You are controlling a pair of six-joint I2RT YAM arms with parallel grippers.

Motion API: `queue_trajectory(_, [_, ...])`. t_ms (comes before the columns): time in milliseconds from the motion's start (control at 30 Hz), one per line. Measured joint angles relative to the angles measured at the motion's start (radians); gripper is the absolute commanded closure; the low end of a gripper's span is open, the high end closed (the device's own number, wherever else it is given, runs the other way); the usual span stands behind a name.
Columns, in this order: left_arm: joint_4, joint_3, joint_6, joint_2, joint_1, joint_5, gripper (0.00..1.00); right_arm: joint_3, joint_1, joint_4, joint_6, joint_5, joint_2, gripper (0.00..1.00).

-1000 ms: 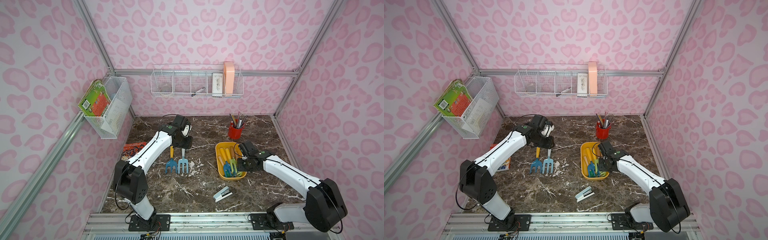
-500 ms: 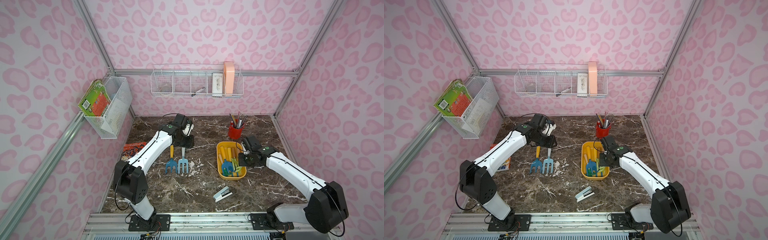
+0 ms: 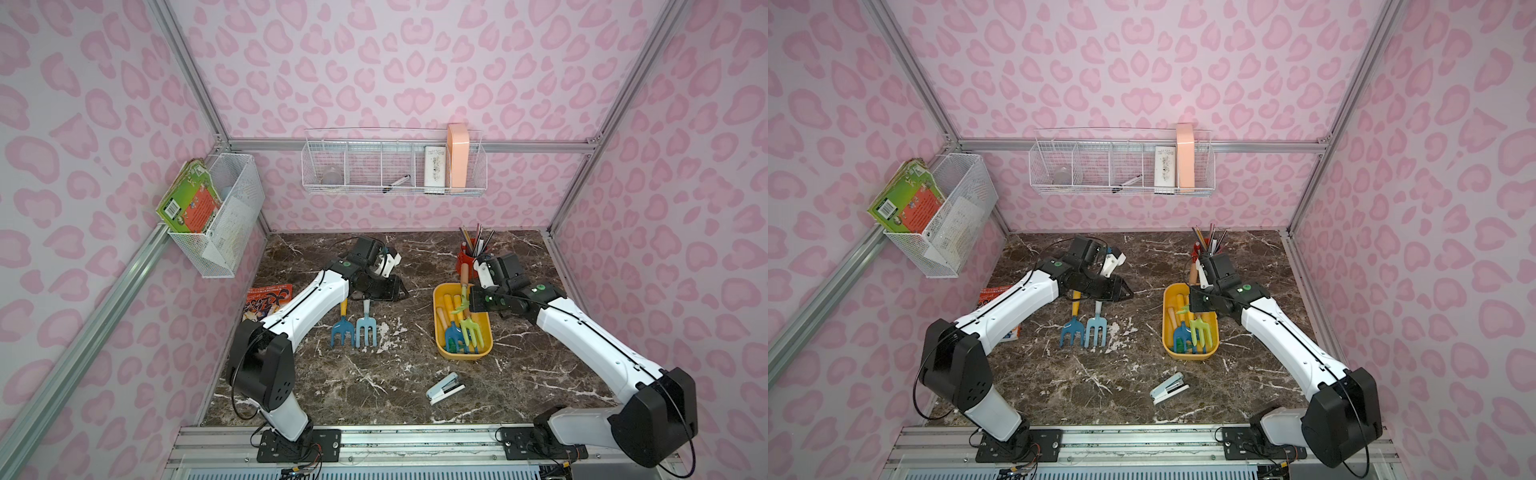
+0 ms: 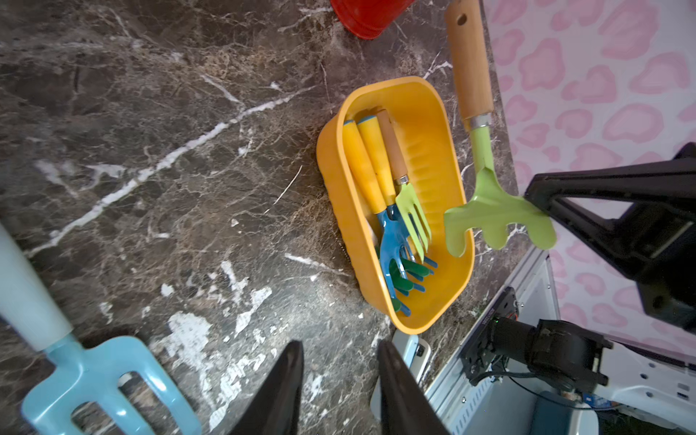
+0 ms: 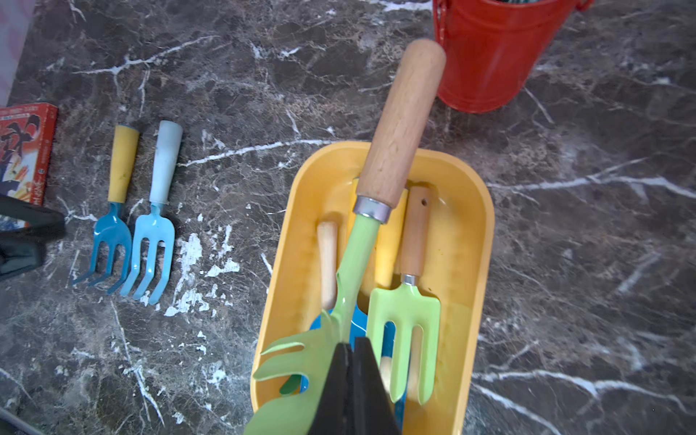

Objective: Take the hand rake out of the storage box
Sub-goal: Pick up the rake from the storage box.

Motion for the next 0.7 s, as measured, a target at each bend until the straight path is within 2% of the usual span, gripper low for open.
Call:
queue_trajectory(233, [0.158, -0.076, -0.099, 0.043, -0.003, 0.114, 0.53, -0.092, 0.028, 0.131, 0.006, -0.090, 0.010, 1.00])
queue_trajectory(700, [0.497, -0.244, -0.251, 0.052, -0.003, 0.306, 0.52, -0.187, 0.033, 0.379, 0.074, -0.260, -0.034, 1.00])
